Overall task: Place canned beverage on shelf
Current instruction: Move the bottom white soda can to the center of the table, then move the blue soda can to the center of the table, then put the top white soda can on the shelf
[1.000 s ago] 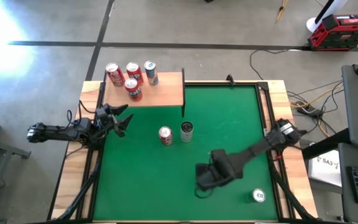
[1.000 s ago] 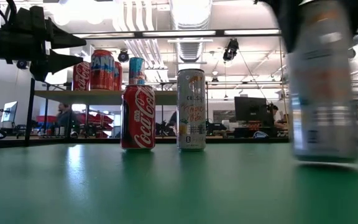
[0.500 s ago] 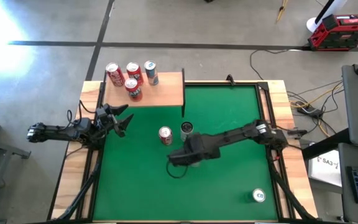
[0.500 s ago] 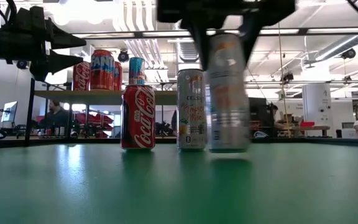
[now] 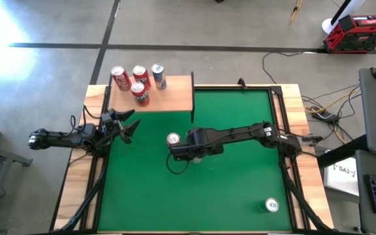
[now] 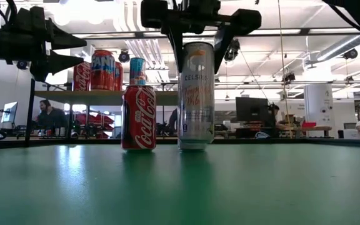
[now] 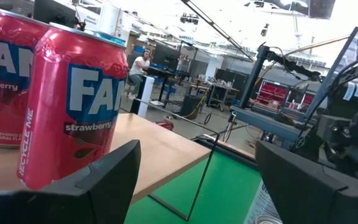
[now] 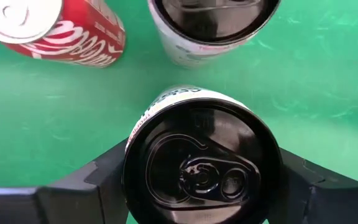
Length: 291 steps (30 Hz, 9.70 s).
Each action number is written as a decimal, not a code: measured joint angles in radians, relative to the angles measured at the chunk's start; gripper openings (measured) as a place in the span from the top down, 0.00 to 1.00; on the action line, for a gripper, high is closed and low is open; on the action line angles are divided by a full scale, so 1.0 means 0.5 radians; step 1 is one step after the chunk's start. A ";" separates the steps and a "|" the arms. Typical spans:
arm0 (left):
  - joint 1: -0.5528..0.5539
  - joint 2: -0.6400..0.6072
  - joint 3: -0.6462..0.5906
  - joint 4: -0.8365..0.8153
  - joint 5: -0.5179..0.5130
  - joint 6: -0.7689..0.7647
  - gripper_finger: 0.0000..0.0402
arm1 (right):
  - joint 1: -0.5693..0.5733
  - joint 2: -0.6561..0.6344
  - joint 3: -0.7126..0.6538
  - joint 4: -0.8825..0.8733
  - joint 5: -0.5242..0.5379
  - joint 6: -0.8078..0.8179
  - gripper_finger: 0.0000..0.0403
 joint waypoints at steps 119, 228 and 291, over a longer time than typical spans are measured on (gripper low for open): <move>0.000 0.000 0.000 0.000 -0.001 0.000 0.25 | 1.752 -0.855 -1.633 0.408 -0.317 2.635 0.45; -0.001 0.000 0.000 -0.001 -0.001 0.000 0.25 | 0.306 0.116 -0.177 0.548 0.077 -0.374 0.30; 0.000 0.008 0.000 -0.002 0.000 0.000 0.25 | -0.301 -0.038 -0.307 0.211 0.271 0.146 0.03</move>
